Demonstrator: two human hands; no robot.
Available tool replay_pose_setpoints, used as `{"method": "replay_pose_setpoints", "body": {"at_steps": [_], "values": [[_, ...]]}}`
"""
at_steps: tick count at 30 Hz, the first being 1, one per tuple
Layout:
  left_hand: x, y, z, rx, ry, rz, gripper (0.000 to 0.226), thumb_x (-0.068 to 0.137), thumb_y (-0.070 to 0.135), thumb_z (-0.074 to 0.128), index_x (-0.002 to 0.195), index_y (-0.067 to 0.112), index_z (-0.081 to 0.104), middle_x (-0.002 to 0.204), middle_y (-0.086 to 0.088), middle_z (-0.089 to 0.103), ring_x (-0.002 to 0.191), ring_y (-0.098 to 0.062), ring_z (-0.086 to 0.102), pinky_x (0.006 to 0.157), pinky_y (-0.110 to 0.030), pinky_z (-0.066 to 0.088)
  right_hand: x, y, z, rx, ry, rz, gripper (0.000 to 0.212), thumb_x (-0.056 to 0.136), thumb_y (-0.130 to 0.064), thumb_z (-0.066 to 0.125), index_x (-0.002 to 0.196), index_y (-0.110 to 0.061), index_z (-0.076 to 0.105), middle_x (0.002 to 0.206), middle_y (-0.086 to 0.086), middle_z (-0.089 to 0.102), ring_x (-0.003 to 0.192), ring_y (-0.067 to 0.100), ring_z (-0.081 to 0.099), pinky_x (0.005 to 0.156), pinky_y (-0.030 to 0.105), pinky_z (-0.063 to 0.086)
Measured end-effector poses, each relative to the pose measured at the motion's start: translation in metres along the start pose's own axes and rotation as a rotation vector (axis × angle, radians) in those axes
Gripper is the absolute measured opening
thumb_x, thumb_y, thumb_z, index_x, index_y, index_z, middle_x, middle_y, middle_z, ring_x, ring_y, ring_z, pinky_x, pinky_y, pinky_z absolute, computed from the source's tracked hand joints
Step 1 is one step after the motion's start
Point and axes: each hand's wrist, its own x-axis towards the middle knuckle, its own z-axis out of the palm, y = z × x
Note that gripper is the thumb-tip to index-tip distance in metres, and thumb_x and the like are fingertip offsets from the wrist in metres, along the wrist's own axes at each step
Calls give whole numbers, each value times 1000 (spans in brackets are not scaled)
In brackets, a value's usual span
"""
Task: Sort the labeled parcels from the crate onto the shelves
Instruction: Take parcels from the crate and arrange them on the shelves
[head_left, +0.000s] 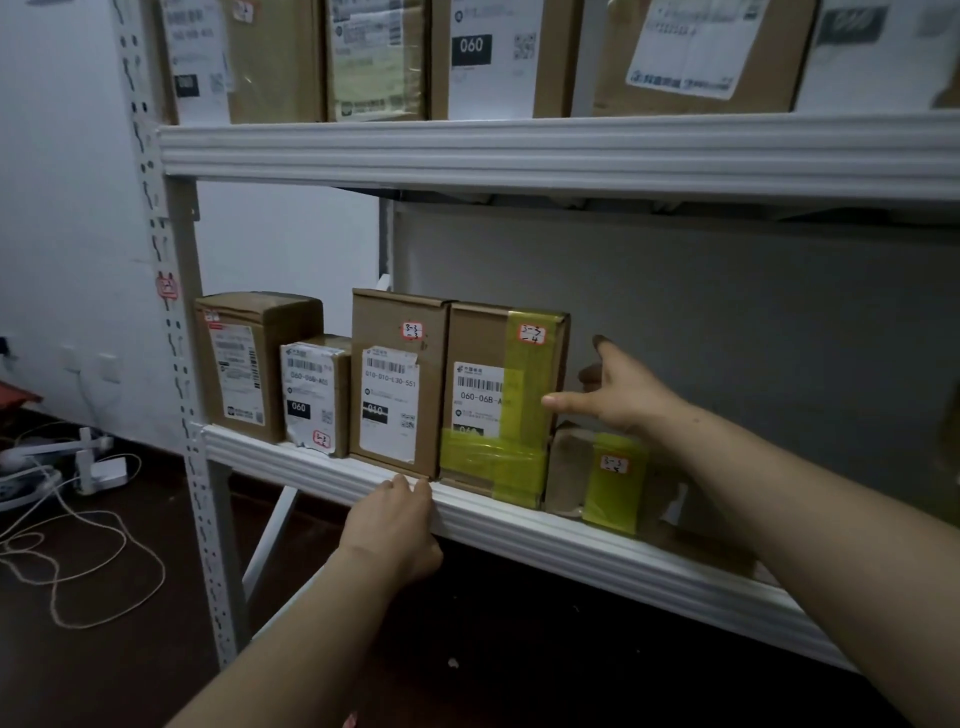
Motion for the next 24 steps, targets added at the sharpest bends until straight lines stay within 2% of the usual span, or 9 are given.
{"method": "replay_pose_setpoints", "body": {"at_steps": [4,7,10,13,15,18,21,22,24], "values": [[0,2,-1,-3,-47,-14,68,84,33,50,145,12,28,137,-9,42,128,-26,41,100,-36,41,-18,32,-23,-254,-97,30,107,74,-36,79,152,-10,11,155,12,26,141,26,30,112,34,31],[-6,9,-19,-2,-65,-34,47,84,30,51,127,14,48,127,-7,52,119,-26,50,91,-36,45,-35,52,-33,-509,-174,31,94,76,-38,77,147,-6,24,152,12,33,137,26,35,110,32,32],[-16,28,-47,33,145,-7,24,86,23,47,103,18,63,106,-4,64,97,-24,60,71,-30,44,-41,63,-33,-623,-194,1,72,81,-32,73,140,-9,37,143,13,43,129,28,43,104,36,39],[-25,58,-69,83,297,131,25,88,20,43,100,21,66,98,-2,66,90,-24,63,64,-27,43,-36,69,-28,-680,-158,-48,52,85,-19,68,133,-11,48,136,14,49,125,31,47,101,35,42],[-30,81,-81,89,362,213,28,88,20,43,104,21,66,98,-1,66,90,-26,64,66,-28,45,-34,71,-24,-681,-130,-64,49,85,-14,66,132,-13,50,134,14,50,124,32,47,101,36,42],[-30,112,-96,-21,518,339,29,87,23,44,103,20,68,98,-2,68,94,-28,64,64,-27,42,-41,71,-28,-645,-128,-69,58,91,-27,62,141,-12,38,144,15,40,133,33,38,109,40,33],[-31,152,-114,-226,653,555,32,71,24,39,73,17,70,72,-3,67,71,-28,67,50,-28,49,-62,73,-59,-642,48,-154,59,93,-29,55,146,-17,30,150,10,32,139,27,29,115,37,20],[-30,166,-119,-300,707,584,31,69,23,39,74,17,69,73,-4,67,72,-28,66,51,-30,51,-72,74,-75,-631,153,-205,54,93,-21,53,144,-19,35,148,7,36,137,25,32,113,35,20],[-31,202,-134,-481,652,598,31,73,17,47,96,15,68,93,-6,66,92,-28,61,71,-34,51,-96,80,-112,-539,392,-289,49,86,-4,51,132,-19,51,136,3,50,128,22,42,107,33,28]]}}
